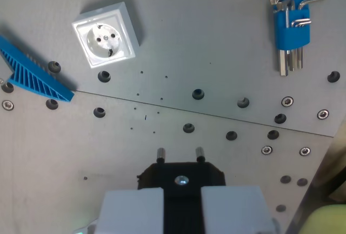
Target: Move above the white socket
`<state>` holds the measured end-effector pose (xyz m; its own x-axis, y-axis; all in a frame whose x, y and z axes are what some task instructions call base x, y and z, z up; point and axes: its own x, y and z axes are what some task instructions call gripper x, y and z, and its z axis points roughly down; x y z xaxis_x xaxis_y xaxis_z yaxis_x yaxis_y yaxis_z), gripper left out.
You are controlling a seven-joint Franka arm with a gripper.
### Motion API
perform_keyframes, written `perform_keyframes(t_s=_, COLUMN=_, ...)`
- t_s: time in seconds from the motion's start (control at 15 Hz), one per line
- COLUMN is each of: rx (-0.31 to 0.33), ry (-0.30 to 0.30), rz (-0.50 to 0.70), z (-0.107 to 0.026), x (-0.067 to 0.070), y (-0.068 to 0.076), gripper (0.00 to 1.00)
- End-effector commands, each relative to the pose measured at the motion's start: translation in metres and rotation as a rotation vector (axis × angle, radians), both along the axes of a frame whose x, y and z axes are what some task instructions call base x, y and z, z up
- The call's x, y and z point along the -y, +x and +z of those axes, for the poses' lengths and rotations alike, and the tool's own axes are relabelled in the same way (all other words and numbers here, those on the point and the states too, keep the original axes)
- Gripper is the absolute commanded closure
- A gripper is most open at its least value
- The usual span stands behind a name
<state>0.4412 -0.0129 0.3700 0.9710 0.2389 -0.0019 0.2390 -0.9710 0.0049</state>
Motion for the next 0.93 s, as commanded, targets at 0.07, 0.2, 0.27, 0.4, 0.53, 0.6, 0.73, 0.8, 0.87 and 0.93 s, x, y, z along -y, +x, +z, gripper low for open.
perform_keyframes(t_s=0.07, rx=0.000, ry=0.000, rz=0.000, z=0.000, x=0.000, y=0.000, gripper=1.00)
perform_keyframes(t_s=0.2, rx=0.001, ry=0.001, rz=0.001, z=0.000, x=0.000, y=0.000, gripper=1.00)
perform_keyframes(t_s=0.27, rx=0.001, ry=0.000, rz=0.004, z=-0.001, x=0.000, y=0.000, gripper=1.00)
perform_keyframes(t_s=0.4, rx=0.001, ry=0.001, rz=0.010, z=-0.003, x=-0.001, y=-0.001, gripper=1.00)
perform_keyframes(t_s=0.53, rx=0.006, ry=0.001, rz=0.020, z=-0.007, x=-0.002, y=-0.001, gripper=1.00)
perform_keyframes(t_s=0.6, rx=0.011, ry=0.002, rz=0.026, z=-0.009, x=-0.003, y=-0.002, gripper=1.00)
perform_keyframes(t_s=0.73, rx=0.027, ry=0.002, rz=0.036, z=-0.015, x=-0.005, y=-0.003, gripper=1.00)
perform_keyframes(t_s=0.8, rx=0.034, ry=0.002, rz=0.042, z=-0.019, x=-0.006, y=-0.003, gripper=1.00)
perform_keyframes(t_s=0.87, rx=0.043, ry=0.003, rz=0.048, z=-0.022, x=-0.007, y=-0.004, gripper=1.00)
perform_keyframes(t_s=0.93, rx=0.051, ry=0.003, rz=0.056, z=-0.027, x=-0.009, y=-0.005, gripper=1.00)
